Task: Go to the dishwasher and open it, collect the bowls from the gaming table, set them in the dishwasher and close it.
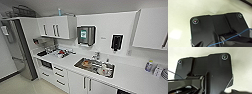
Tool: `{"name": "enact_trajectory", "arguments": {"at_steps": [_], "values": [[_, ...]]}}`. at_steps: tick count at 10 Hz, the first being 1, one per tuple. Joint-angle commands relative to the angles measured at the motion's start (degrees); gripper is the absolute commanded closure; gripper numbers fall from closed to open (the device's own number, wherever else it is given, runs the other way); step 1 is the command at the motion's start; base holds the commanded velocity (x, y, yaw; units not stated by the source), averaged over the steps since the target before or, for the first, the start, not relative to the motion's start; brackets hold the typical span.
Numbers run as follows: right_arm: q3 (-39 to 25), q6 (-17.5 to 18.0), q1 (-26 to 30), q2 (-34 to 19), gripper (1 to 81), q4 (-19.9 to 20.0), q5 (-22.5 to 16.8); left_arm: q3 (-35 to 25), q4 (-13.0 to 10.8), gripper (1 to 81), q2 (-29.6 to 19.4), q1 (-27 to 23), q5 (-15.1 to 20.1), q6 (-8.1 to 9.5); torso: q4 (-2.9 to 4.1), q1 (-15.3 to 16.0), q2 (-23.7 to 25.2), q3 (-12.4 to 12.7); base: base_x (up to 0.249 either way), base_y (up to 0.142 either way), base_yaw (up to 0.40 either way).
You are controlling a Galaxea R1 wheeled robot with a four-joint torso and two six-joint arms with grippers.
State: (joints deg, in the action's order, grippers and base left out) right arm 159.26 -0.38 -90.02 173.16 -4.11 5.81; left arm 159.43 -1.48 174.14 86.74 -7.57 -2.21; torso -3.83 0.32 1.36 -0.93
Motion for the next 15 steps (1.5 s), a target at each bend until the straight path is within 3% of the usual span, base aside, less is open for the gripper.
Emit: {"name": "enact_trajectory", "arguments": {"at_steps": [1,15], "values": [[1.22,-0.23,2.95,-0.15,1.0,-0.55,-2.91,0.18,-0.63,1.0,-0.11,-3.19,2.74,-0.34,0.0,0.0,0.0,0.0,0.0,0.0,0.363],[3.33,-0.68,3.22,-0.33,1.0,-1.34,-2.91,0.18,-1.07,1.0,0.16,-3.28,3.35,-1.4,0.0,0.0,0.0,0.0,0.0,0.0,0.365]]}}
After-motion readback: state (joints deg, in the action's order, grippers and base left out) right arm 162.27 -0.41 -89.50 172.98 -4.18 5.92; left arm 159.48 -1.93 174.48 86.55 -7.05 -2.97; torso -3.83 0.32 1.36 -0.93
